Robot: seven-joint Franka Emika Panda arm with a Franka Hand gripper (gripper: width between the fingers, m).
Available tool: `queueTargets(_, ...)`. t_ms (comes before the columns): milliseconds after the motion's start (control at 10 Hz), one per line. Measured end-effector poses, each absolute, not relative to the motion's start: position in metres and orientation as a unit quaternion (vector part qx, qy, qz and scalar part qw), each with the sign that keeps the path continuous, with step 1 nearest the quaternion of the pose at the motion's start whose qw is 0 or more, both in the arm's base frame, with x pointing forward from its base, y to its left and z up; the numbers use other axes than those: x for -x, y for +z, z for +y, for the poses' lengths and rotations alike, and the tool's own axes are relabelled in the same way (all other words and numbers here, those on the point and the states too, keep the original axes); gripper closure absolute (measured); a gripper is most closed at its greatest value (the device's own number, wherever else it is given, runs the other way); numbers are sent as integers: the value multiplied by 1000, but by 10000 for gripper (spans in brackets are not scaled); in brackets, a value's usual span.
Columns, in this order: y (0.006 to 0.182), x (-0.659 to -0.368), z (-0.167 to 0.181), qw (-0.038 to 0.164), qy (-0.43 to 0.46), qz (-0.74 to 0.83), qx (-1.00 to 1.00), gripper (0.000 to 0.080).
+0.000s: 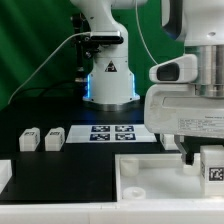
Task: Assemble one leg
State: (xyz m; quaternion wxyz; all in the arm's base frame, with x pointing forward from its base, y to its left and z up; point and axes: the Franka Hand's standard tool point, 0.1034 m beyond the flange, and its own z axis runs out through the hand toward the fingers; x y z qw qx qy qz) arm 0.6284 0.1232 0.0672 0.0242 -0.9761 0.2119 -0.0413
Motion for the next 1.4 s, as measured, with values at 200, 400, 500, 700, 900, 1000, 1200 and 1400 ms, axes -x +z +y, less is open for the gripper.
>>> queueTargets(200,73,-635,126,1,-56,76,996,150)
queueTargets(400,72,-635,126,2,-56,83,995,276)
queueTargets(500,72,-635,126,5,-56,117,992,412)
queueTargets(700,71,-634,123,8,-53,212,976,501)
queueTargets(900,71,-634,122,12,-52,300,953,501)
queueTargets(1000,70,-634,120,20,-48,389,920,501)
queueTargets(1200,68,-632,121,34,-42,532,845,501)
queueTargets(1400,68,-631,123,47,-32,631,774,501)
